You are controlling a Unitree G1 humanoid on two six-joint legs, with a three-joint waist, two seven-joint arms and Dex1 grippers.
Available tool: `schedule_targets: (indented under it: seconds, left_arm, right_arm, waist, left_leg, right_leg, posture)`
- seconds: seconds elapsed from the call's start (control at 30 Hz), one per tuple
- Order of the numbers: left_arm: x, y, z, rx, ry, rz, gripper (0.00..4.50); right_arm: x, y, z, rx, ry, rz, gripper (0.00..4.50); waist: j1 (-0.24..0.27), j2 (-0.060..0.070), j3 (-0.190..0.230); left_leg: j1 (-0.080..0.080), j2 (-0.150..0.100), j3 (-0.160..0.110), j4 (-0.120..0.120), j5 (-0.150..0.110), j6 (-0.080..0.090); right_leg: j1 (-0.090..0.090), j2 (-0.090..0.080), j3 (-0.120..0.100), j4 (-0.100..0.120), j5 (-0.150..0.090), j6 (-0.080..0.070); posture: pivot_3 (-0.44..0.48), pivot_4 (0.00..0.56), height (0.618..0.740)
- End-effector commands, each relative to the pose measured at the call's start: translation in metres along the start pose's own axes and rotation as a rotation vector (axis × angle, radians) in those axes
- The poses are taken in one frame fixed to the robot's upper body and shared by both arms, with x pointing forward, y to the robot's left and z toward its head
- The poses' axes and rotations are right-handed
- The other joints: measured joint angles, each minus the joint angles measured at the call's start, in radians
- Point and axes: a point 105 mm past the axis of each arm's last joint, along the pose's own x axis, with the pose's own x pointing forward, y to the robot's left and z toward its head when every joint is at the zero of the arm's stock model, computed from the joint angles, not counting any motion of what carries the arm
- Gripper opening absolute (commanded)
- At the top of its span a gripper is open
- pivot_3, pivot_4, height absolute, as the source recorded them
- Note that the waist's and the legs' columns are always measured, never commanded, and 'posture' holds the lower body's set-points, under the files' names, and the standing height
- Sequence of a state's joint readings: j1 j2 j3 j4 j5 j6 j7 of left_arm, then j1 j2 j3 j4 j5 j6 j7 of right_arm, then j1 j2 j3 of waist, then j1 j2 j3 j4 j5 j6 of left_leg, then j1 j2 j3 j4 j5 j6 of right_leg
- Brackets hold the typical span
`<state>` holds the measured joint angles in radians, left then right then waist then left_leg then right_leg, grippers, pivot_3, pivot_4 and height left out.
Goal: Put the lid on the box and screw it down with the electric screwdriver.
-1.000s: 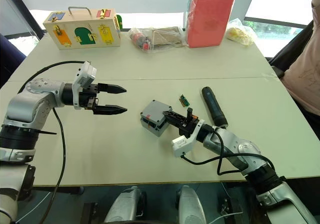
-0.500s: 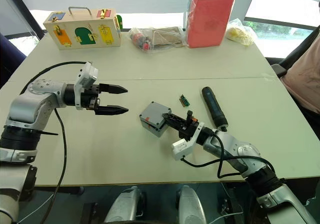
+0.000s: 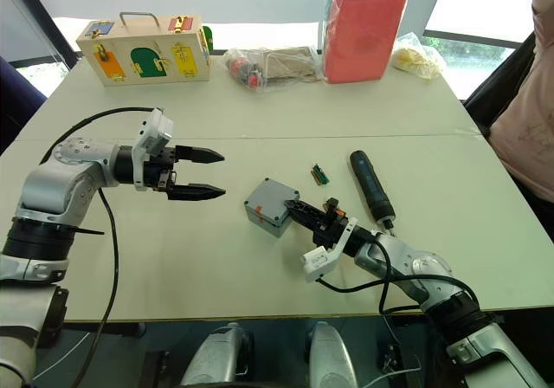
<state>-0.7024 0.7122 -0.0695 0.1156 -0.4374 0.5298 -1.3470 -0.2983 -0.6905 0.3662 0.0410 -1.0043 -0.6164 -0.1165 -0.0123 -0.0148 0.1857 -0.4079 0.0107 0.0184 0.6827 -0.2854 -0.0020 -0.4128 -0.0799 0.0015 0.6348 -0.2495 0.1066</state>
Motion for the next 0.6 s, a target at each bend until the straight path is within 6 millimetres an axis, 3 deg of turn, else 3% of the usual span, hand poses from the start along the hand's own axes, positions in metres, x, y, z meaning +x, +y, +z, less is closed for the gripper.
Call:
schedule_targets:
  seconds: [0.03, 0.1, 0.13, 0.33, 0.37, 0.53, 0.6]
  left_arm:
    - [0.008, 0.000, 0.012, 0.080, -0.002, -0.015, 4.45]
    - [0.016, 0.001, 0.014, 0.100, -0.008, -0.024, 4.45]
    - [0.023, 0.001, 0.015, 0.113, -0.013, -0.037, 4.22]
    - [0.061, -0.004, 0.004, 0.181, -0.005, -0.103, 2.23]
    - [0.065, -0.004, 0.003, 0.186, -0.006, -0.107, 1.71]
    - [0.084, -0.002, -0.014, 0.207, 0.042, -0.118, 0.02]
    - [0.089, -0.002, -0.025, 0.221, 0.080, -0.119, 0.02]
  right_arm:
    - [0.003, 0.007, 0.002, 0.009, 0.001, 0.044, 0.14]
    - [0.001, 0.012, 0.001, 0.012, 0.003, 0.050, 0.14]
    - [-0.001, 0.014, 0.000, 0.013, 0.005, 0.052, 0.14]
    - [-0.003, 0.026, 0.001, 0.021, 0.010, 0.065, 0.14]
    - [-0.004, 0.028, 0.001, 0.021, 0.010, 0.067, 0.14]
    - [-0.010, 0.027, 0.000, 0.028, 0.005, 0.055, 0.14]
    - [-0.009, 0.023, 0.001, 0.038, 0.001, 0.045, 0.14]
  waist:
    - [0.000, 0.000, 0.000]
    - [0.000, -0.001, 0.000]
    - [0.000, -0.001, 0.000]
    - [0.000, 0.000, -0.001]
    - [0.000, 0.000, -0.001]
    - [0.002, 0.000, -0.002]
    - [0.002, 0.000, -0.002]
  left_leg:
    - [0.000, 0.000, 0.000, 0.000, 0.000, 0.000]
    - [0.000, 0.000, 0.000, 0.000, 0.000, 0.000]
    - [0.000, 0.000, 0.000, 0.000, 0.000, 0.000]
    - [0.001, 0.000, 0.000, 0.000, 0.000, 0.000]
    - [0.002, -0.001, 0.000, 0.000, 0.000, 0.000]
    - [0.002, -0.001, 0.000, 0.000, 0.000, 0.000]
    - [0.002, -0.001, 0.000, 0.000, 0.000, 0.000]
  right_leg:
    - [0.000, 0.000, 0.000, 0.000, 0.000, 0.000]
    - [0.000, 0.000, 0.000, 0.000, 0.000, 0.000]
    - [0.000, 0.000, 0.000, 0.000, 0.000, 0.000]
    - [0.001, 0.000, 0.000, 0.001, 0.000, 0.000]
    - [0.002, 0.000, 0.000, 0.001, 0.000, 0.000]
    - [0.002, 0.000, 0.000, 0.001, 0.000, 0.000]
    - [0.002, 0.000, 0.000, 0.001, 0.000, 0.000]
  posture:
    - [0.000, 0.150, 0.730]
    - [0.000, 0.150, 0.730]
    - [0.000, 0.150, 0.730]
    - [0.000, 0.150, 0.730]
    - [0.000, 0.150, 0.730]
    - [0.000, 0.150, 0.730]
    - [0.000, 0.150, 0.730]
